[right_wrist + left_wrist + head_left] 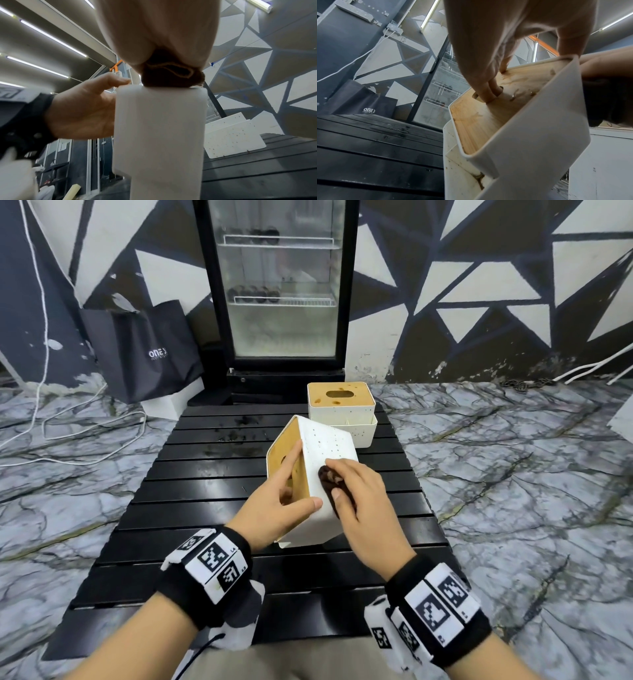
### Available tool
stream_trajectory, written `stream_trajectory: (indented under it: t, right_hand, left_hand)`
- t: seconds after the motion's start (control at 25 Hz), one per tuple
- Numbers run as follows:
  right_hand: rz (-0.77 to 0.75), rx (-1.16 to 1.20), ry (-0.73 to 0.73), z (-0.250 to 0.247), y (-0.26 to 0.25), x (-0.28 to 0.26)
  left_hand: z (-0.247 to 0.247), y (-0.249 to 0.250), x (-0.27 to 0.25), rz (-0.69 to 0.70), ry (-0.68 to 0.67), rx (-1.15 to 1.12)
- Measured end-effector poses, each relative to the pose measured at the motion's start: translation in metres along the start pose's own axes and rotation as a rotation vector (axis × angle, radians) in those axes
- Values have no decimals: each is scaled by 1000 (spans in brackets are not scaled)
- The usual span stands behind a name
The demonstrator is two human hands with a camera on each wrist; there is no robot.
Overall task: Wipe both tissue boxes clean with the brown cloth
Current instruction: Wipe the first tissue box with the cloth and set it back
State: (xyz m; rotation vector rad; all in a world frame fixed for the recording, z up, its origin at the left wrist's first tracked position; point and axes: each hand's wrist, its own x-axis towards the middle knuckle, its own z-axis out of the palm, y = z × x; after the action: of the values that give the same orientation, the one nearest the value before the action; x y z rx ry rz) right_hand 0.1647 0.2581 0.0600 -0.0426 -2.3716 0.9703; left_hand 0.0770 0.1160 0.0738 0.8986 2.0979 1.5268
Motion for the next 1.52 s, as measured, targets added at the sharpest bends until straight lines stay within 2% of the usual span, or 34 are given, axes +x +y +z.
stream_trajectory:
  t: [0.12, 0.24, 0.52, 0.76, 0.96, 1.2, 1.4, 1.52]
  right_hand:
    - [-65, 22, -13, 0, 2, -12]
    - [-59, 38, -21, -4, 7, -14]
    - [111, -1, 13, -9, 18, 19]
    - [-9, -42, -33, -6, 11, 10]
    - [104, -45, 21, -14, 17, 30]
    - [26, -65, -33, -12, 12, 21]
    - [109, -84, 7, -19, 18, 44]
    - [71, -105, -10, -13, 11, 44]
  left_hand:
    - [-2, -1, -1, -3, 9, 21]
    - [-6, -2, -1, -14, -21, -16]
    - [-7, 0, -4, -10, -51, -25]
    - [-8, -1, -3, -23, -45, -47]
    - [-6, 2, -3, -44, -59, -11]
    - [-7, 5, -3, -51, -55, -18]
    - [-5, 8, -1, -60, -78, 16]
    - [-6, 8, 0, -65, -59, 22]
